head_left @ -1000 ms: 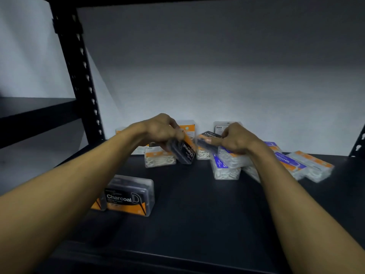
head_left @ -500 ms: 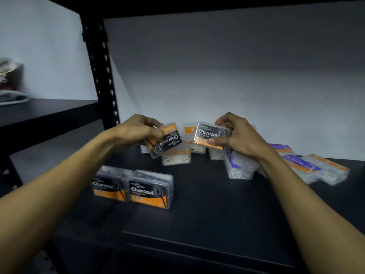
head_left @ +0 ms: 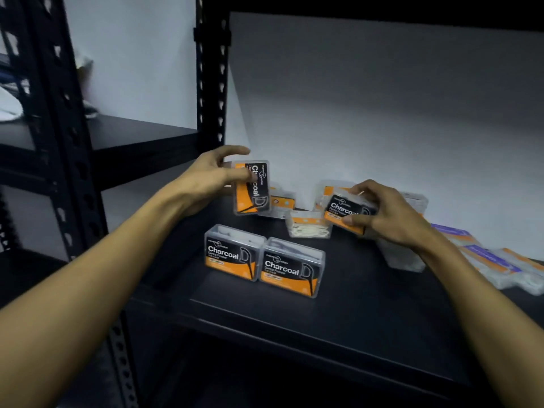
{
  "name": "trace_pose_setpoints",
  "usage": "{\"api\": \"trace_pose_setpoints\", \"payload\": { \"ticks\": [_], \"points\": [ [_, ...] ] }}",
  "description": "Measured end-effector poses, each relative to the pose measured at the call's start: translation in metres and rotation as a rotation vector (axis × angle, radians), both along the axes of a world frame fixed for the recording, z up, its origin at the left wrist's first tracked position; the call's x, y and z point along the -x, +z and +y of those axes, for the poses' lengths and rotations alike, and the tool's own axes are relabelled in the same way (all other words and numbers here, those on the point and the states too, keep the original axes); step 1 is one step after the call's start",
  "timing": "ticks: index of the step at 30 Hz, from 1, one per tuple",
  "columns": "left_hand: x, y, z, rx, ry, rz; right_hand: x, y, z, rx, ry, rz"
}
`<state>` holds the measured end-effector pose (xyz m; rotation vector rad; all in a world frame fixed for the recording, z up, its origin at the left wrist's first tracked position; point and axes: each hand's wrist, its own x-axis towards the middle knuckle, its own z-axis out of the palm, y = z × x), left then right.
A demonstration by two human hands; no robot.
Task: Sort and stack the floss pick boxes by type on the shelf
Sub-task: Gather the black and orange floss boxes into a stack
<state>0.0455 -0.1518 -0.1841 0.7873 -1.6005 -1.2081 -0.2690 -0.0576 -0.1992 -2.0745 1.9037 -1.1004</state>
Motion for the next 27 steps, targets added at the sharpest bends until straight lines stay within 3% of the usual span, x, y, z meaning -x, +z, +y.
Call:
{"api": "trace_pose_setpoints", "payload": {
  "ticks": [3, 7, 10, 20, 27],
  "points": [
    [0.002, -0.004, -0.001, 0.065, -0.015, -0.057, -0.009, 0.004, 0.003, 0.017, -0.018, 0.054],
    [0.005, -0.008, -0.003, 0.068, 0.053, -0.061, -0.033, 0.002, 0.006, 0.178, 0.084, -0.243],
    [0.001, -0.009, -0.009, 0.035, 0.098, -0.092, -0.042, -0.012, 0.000, 0.176, 0.104, -0.325],
    [-0.007, -0.023, -0.011, -0.067, -0.095, -0.130, -0.043, -0.032, 0.005, -0.019, 0.075, -0.113],
    [-0.027, -0.051, -0.014, -0.238, -0.118, -0.044, -0.051, -0.037, 0.010, -0.134, 0.063, -0.093]
  ]
}}
